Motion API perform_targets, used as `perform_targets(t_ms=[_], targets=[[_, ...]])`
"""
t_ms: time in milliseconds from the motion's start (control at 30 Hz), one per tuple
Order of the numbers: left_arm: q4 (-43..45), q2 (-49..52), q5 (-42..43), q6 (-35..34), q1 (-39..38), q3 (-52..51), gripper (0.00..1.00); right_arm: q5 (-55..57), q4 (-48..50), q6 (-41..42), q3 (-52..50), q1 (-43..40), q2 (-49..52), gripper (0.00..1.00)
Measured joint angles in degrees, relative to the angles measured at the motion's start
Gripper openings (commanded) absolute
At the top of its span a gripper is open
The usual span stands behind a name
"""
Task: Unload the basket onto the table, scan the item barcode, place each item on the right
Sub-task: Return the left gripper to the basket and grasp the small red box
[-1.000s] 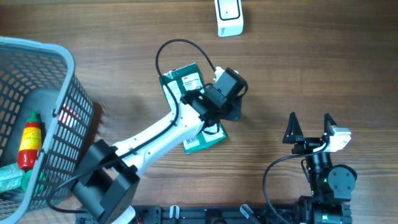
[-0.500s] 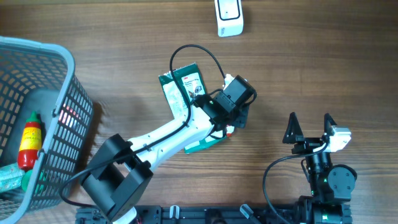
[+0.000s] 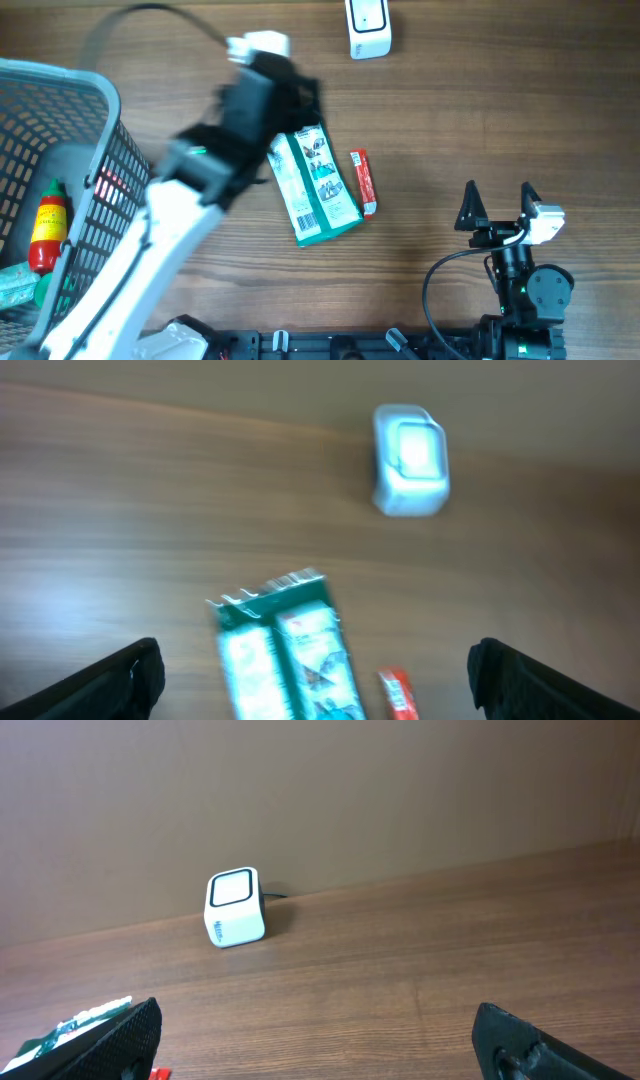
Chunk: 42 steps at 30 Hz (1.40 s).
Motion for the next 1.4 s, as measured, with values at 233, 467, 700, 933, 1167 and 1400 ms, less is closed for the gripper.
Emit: perform_targets(t_ms=[233, 467, 700, 933, 1167, 1400], targets=[[-11.1, -11.3, 1.3, -7.1, 28.6, 0.1, 1.0, 0.0, 0.0, 0.0, 0.0, 0.0, 0.0, 1.0], [-26.3, -14.3, 3.7, -22.8, 57.4, 0.2, 1.0, 0.0, 0.0, 0.0, 0.0, 0.0, 0.0, 1.0], [-25.8, -4.1, 12.3, -26.8, 73.3, 0.4, 0.99, 0.0, 0.0, 0.0, 0.0, 0.0, 0.0, 1.0], [-23.2, 8.0, 17.0, -23.3, 72.4, 0.4, 0.91, 0.0, 0.0, 0.0, 0.0, 0.0, 0.0, 1.0], [-18.3, 20.5, 18.6, -12.7, 66.0, 0.4, 0.94, 0.0, 0.0, 0.0, 0.0, 0.0, 0.0, 1.0], [-15.5, 31.5, 16.3, -7.1, 59.5, 0.4, 0.91, 0.0, 0.0, 0.0, 0.0, 0.0, 0.0, 1.0]])
